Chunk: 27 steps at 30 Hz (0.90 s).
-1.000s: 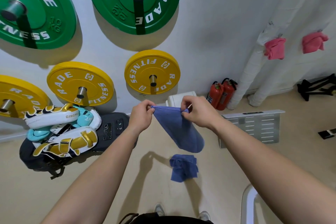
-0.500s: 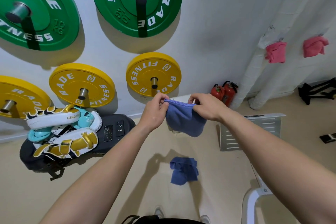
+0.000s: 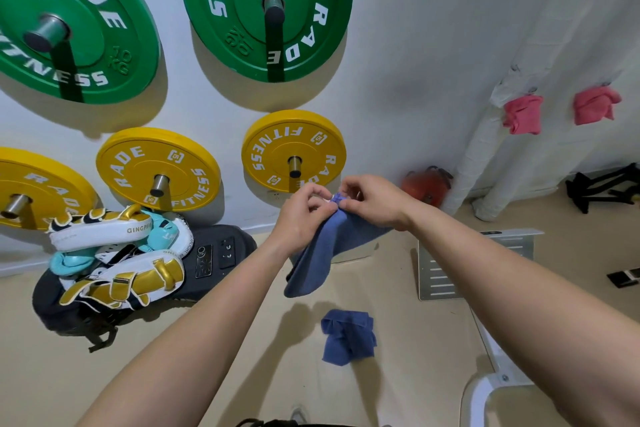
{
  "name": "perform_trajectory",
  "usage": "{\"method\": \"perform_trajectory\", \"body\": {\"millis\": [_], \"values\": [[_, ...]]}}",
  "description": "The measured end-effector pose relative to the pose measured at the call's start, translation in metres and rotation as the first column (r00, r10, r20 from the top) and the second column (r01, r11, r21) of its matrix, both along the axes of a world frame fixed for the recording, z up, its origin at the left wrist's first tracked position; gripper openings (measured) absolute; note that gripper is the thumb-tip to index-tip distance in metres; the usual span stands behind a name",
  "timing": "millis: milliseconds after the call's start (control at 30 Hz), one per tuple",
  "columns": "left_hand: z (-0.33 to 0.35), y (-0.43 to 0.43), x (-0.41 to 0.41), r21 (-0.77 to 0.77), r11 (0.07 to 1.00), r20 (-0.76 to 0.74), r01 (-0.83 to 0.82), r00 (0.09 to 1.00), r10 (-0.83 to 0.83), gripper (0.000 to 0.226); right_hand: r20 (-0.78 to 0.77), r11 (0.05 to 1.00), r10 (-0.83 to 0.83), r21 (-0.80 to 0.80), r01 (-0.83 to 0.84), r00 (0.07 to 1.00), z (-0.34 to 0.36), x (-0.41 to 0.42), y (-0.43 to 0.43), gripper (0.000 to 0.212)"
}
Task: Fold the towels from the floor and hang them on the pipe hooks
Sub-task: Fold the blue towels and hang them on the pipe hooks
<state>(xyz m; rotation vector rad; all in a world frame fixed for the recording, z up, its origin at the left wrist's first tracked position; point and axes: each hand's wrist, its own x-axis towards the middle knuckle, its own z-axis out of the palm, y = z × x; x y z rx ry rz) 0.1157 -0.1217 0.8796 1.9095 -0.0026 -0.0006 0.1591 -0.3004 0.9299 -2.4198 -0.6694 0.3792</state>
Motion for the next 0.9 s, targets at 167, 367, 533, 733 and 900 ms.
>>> {"method": "perform_trajectory", "body": {"millis": [167,367,533,733,900], "values": [[-0.02,0.004,-0.012,0.112,0.982,-0.144,0.154,0.98,-0.137,0.025,-0.013,0.992,-0.057,0.112,0.058,0.998,0.006,0.002,0.008,0.01],[-0.048,0.016,-0.022,0.228,0.956,-0.234,0.183,0.964,-0.128,0.019,0.147,0.981,-0.16,0.132,0.141,0.976,0.017,0.021,-0.004,0.006],[-0.064,0.04,-0.027,0.334,0.926,-0.27,0.173,0.959,-0.082,0.015,0.165,0.943,-0.326,0.125,0.308,0.931,0.016,0.035,-0.031,0.006],[-0.062,0.071,-0.023,0.359,0.909,-0.289,0.212,0.951,-0.107,0.008,0.137,0.905,-0.425,0.09,0.416,0.895,-0.006,0.03,-0.06,0.009],[-0.044,0.089,-0.016,0.362,0.922,-0.199,0.136,0.978,-0.066,0.006,0.082,0.855,-0.515,0.117,0.505,0.853,-0.026,0.023,-0.07,0.011]]}}
